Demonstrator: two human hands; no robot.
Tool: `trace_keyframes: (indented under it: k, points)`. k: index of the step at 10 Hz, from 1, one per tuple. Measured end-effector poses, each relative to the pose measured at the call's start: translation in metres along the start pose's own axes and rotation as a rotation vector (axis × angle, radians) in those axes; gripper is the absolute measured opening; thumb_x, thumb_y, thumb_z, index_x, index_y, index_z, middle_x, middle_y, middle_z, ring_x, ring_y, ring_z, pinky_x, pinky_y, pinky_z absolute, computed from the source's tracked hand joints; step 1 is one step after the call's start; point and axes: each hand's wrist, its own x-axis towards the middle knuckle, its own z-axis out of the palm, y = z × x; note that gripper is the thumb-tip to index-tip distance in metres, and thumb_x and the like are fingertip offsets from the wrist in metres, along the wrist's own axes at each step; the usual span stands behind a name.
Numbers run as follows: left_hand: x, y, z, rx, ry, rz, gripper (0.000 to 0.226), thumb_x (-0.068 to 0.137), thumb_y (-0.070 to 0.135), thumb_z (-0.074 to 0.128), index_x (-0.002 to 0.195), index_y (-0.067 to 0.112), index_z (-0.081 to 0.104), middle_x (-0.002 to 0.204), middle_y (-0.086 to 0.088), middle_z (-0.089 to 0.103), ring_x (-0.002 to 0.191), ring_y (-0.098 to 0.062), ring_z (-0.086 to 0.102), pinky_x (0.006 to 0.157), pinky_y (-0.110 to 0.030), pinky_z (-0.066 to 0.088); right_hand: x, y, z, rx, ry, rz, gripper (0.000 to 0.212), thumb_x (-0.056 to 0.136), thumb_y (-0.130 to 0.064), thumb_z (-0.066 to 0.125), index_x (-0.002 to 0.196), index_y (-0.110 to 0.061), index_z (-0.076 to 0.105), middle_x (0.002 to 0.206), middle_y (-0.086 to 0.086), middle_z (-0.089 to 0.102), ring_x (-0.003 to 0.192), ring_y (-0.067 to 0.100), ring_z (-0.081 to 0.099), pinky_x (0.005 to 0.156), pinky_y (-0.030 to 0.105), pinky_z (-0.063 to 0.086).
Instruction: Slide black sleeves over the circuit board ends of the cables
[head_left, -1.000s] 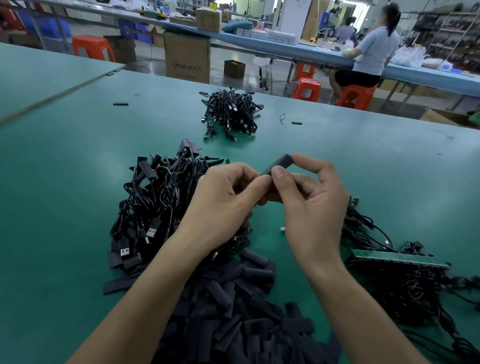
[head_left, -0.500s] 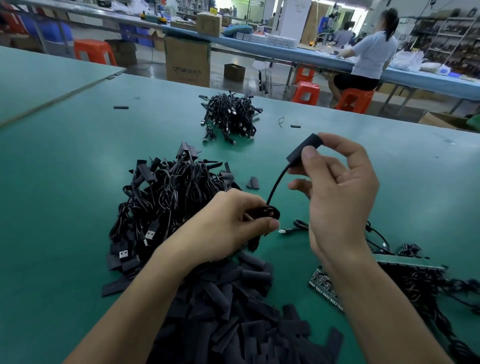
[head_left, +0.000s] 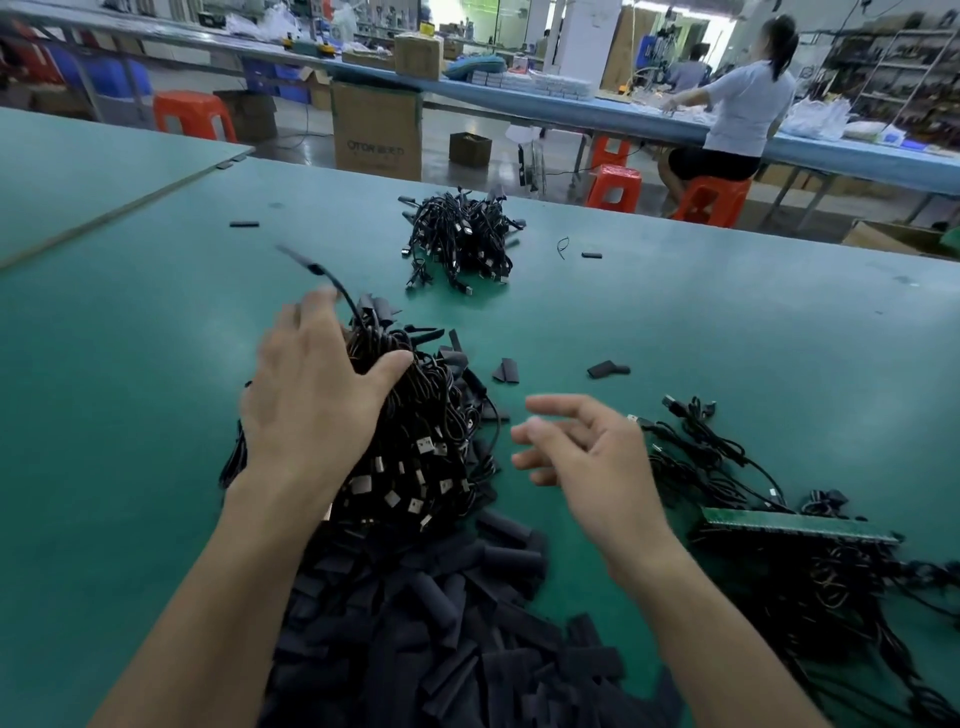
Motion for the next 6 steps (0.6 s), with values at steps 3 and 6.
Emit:
trace_keyframes:
  k: [3,6]
  points:
    - [0.003,-0.013,0.027,0.162,-0.317,0.139,0.065,0.103,0.051,0.028,0.159,0.021,0.018,0.166,-0.001,0.021,0.154,-0.017,0.014,0.126,-0.042,0.012,-0.006,0.030,0.002,-0.117,-0.024,0.078,0.013,0.094,-0.010,0.064,0.093,-0.022,0.070,0.081,-0.004,0.076,0.065,0.013,0.071,0.062,0.026,0.057]
    - [-0.003,-0.008,0.031,0.315,-0.298,0.186,0.082,0.097,0.065,0.027,0.160,0.019,0.001,0.169,-0.001,0.007,0.155,-0.018,0.005,0.125,-0.046,0.003,-0.013,0.057,0.011,-0.217,-0.005,0.127,0.018,0.091,-0.013,0.069,0.085,-0.030,0.072,0.080,-0.014,0.076,0.077,0.000,0.071,0.071,0.022,0.055]
